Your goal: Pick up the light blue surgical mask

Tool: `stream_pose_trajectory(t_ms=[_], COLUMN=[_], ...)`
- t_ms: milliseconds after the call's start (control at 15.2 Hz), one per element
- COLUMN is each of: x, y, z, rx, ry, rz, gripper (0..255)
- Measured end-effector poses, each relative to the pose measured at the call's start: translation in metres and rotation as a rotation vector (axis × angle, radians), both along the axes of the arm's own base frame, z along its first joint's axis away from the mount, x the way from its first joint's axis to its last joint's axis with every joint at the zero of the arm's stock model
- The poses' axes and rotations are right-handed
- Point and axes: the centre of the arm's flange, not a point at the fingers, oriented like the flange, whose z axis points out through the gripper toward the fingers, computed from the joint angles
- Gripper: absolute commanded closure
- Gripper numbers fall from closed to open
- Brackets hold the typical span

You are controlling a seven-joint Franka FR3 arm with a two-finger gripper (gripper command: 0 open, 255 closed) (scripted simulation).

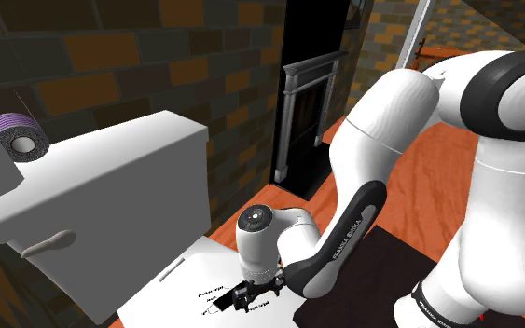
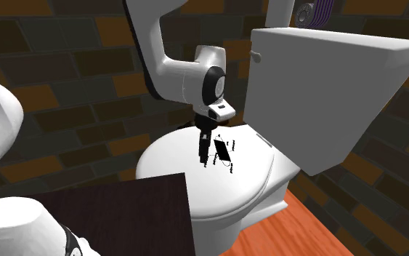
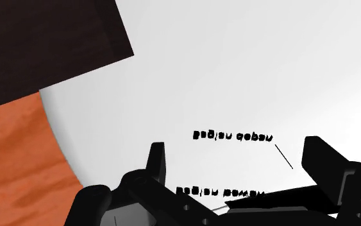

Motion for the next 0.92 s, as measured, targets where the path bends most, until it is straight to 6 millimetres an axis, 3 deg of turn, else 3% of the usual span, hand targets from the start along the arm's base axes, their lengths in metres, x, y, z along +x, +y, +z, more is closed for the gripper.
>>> stream_pose_trajectory(t_ms=[462, 528, 924], x=[0.001, 0.001, 0.002], y=[0.005, 0.005, 0.005], z=[-0.039, -0.041, -0.043], rx=[-0.002, -0.002, -0.002], ry=[0.0, 0.0, -0.001], rz=[-0.005, -0.005, -0.005], gripper=[0, 255, 255])
